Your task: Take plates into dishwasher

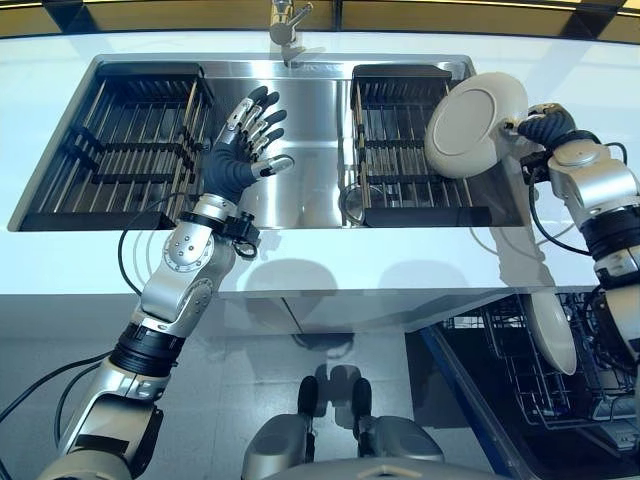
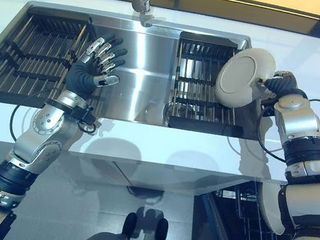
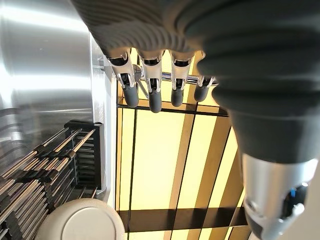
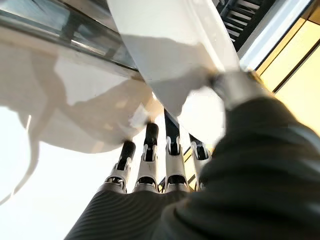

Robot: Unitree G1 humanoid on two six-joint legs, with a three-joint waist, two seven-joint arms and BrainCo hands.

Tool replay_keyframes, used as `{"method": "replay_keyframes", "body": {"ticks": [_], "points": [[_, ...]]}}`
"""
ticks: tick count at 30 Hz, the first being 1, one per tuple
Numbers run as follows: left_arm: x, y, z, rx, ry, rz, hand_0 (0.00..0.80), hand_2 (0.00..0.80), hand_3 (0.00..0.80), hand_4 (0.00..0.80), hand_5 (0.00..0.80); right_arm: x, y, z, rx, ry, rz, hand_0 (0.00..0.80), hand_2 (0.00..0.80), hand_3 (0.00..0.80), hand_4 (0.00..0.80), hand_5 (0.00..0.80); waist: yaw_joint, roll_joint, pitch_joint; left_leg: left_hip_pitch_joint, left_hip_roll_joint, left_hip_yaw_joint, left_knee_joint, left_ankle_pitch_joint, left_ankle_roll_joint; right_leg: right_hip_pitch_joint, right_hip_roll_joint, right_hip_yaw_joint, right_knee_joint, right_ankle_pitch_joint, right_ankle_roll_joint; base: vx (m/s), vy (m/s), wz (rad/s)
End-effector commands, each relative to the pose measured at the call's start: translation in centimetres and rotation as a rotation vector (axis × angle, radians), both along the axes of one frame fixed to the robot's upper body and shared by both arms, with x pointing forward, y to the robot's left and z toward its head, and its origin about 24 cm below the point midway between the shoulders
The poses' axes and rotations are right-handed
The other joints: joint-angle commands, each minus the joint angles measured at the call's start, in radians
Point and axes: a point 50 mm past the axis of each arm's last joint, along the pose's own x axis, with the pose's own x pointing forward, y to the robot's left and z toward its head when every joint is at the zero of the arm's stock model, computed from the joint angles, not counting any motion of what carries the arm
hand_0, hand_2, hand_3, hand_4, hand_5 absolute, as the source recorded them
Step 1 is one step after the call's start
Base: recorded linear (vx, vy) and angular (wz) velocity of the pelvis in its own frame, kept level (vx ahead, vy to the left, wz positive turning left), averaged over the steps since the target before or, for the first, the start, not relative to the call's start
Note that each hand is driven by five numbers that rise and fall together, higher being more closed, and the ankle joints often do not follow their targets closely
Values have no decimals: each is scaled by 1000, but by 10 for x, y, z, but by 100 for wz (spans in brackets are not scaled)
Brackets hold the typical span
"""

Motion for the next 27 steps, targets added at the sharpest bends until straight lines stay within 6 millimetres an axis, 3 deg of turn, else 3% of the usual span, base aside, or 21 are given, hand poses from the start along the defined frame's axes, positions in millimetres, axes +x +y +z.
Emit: {"method": "replay_keyframes", "body": {"ticks": [1, 16, 27], "points": [[2, -10, 37, -9, -173, -23, 0, 0, 0, 0, 0, 10, 30, 9, 1, 8, 127, 800, 800, 800, 800, 800, 39, -9, -5, -24, -5, 3, 0, -68, -9, -14, 21, 15, 4, -22, 26, 0, 0, 0], [-2, -5, 30, -2, -155, -25, 0, 0, 0, 0, 0, 8, 26, 15, 3, -49, 113, 800, 800, 800, 800, 800, 46, -20, -50, 4, -8, -3, 0, -75, -7, 16, 18, 6, 4, -31, 28, -4, 4, 4], [-2, -7, 15, -14, -102, -48, 0, 0, 0, 0, 0, 6, 59, 34, 50, -210, 340, 800, 800, 800, 800, 800, 39, -32, -158, 48, -16, -13, 0, -92, -4, 62, 21, 15, 4, -54, 28, 1, 2, 0]]}}
